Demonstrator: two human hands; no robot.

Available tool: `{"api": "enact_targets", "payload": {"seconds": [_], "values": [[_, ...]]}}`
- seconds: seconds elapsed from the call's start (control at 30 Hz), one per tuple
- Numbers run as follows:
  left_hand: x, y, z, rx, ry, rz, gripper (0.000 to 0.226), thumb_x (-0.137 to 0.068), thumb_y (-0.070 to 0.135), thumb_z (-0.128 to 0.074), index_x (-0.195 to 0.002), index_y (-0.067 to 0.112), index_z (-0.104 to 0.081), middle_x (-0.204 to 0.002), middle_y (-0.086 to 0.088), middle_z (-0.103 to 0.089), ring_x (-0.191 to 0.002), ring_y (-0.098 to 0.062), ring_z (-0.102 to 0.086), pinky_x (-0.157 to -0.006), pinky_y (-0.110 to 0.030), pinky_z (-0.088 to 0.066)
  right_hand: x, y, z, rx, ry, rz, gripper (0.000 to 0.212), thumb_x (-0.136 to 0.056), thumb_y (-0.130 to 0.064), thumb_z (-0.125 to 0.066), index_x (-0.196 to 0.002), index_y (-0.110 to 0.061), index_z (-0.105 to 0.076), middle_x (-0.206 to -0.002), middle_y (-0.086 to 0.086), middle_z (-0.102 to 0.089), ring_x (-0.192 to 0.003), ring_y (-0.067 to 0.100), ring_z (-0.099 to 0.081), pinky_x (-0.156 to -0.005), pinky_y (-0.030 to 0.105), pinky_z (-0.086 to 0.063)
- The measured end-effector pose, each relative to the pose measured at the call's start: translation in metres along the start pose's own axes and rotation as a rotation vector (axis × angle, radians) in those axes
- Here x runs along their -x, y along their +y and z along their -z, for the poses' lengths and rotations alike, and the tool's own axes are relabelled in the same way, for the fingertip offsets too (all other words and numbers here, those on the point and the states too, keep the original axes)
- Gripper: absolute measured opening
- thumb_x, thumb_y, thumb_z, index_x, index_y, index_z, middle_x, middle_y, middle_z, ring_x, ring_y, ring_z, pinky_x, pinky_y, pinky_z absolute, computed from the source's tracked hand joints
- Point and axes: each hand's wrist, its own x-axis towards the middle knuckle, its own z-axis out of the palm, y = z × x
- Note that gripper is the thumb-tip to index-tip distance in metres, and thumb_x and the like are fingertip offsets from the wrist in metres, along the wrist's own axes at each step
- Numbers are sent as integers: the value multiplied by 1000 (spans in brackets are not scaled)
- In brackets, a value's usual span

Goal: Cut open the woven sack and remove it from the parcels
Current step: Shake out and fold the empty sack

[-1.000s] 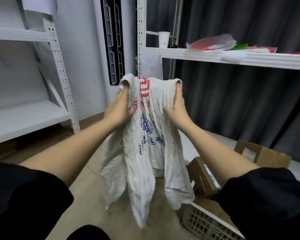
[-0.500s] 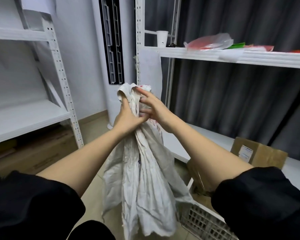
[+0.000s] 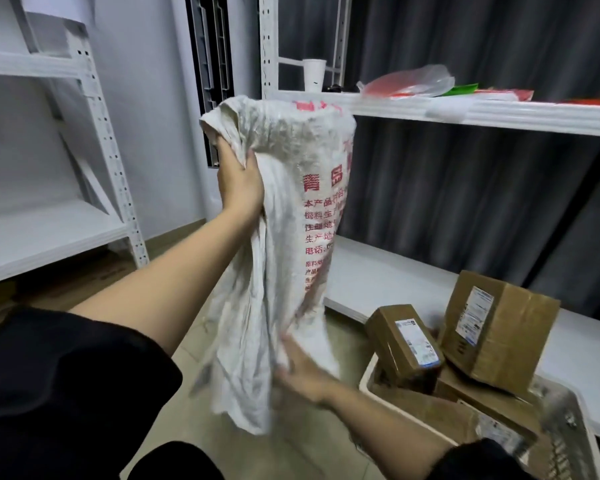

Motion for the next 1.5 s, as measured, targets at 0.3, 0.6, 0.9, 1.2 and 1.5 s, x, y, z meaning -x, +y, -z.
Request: {"api": "enact_targets", "payload": {"seconds": [0.3,0.6,0.9,1.2,1.5], "values": [[-30,-12,13,201,51,4,55,-96,11,-44,-147,17,-24,-133,4,-49,-125,-17,-48,-106,-24,-35,1,28,69,157,376,-263,40,-94,-31,-46,-131,-17,-47,-136,10,-54,-121,29,-53,-96,34,-44],[-33,-15,25,398,99,155,34,-97,12,-47,-131,16,-46,-106,5,-62,-90,-6,-62,-79,-19,-52,14,-22,99,-171,-441,-264,55,-92,-54,-49,-134,-18,-44,-130,8,-59,-74,18,-64,-68,28,-50],[-29,-23,36,454,-225,270,20,-95,19,-53,-115,21,-54,-108,0,-68,-100,-17,-66,-90,-33,-53,31,-57,248,-450,799,250,98,-78,-40,-75,-151,-19,-12,-158,6,-14,-143,22,-22,-114,37,-25],[-22,-17,36,335,-458,286,18,-94,32,-56,-101,19,-66,-93,2,-74,-83,-11,-71,-79,-25,-55,70,-103,300,630,626,255,42,-69,-59,-72,-98,-33,-57,-98,-1,-64,-97,19,-58,-79,33,-46],[-25,-23,41,53,-319,46,25,-98,30,-51,-82,14,-60,-75,-2,-57,-67,-12,-50,-57,-26,-41,81,-77,299,985,700,249,46,-85,-62,-52,-96,-17,-57,-84,8,-70,-77,32,-62,-66,29,-29]]}}
